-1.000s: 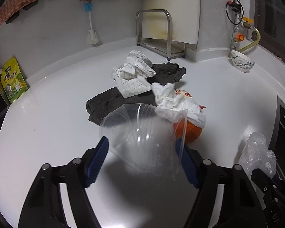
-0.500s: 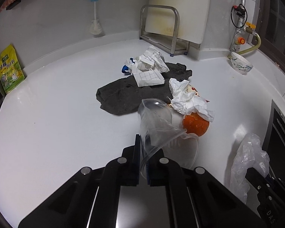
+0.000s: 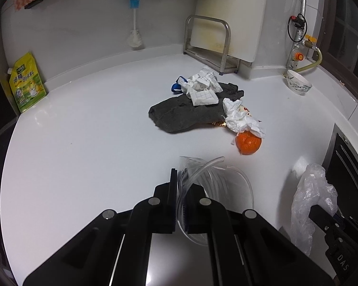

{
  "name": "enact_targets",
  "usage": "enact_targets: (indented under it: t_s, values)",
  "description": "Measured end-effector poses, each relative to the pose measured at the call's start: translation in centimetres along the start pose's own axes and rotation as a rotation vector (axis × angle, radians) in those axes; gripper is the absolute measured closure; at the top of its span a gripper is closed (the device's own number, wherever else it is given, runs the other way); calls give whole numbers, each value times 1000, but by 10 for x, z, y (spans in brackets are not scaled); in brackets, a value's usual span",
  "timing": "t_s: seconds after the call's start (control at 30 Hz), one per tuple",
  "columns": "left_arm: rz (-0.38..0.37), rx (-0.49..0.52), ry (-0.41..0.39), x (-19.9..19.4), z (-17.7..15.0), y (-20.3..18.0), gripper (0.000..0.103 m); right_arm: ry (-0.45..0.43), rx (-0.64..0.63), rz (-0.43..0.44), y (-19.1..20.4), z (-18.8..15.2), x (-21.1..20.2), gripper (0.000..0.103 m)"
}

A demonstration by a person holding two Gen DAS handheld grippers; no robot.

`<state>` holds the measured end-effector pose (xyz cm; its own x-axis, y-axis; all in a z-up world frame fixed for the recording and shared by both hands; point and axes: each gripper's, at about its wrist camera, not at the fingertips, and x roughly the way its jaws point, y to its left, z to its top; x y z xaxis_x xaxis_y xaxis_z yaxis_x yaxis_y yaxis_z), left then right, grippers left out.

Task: Collect trash
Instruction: 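Carry the plastic cup and plastic bag in both tools over the trash bin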

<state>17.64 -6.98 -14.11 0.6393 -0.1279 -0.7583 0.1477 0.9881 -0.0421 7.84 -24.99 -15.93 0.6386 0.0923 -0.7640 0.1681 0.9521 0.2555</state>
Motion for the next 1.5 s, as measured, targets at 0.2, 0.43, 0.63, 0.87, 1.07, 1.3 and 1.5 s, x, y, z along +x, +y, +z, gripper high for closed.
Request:
enact_targets:
  t_s: [0.2,0.43,0.63,0.87,1.07,1.3,1.5]
  values:
    - [-6,-18,-7,-18,-7,9,98,2,-19,11,10,-8,-13,87]
    - [-4,-15,-21,-42,-15,12,98,2,-40,22,20,-17,-27,87]
    - [-8,4,-10,-60,-32,6,98,3,-58,33,22,-27,-45,87]
    - [-3,5,-3,-85,-58,-3,98,18,-94,43,18,-48,-66,87]
    - [9,-7,13,-108,-87,-10,98,46,-136,57,12,-72,-84,87]
    - [30,-35,22,-132,-127,-22,98,94,-207,103,6,-108,-98,87]
    - [36,-25,77,-136,-158,-34,98,139,-223,126,1,-131,-100,87]
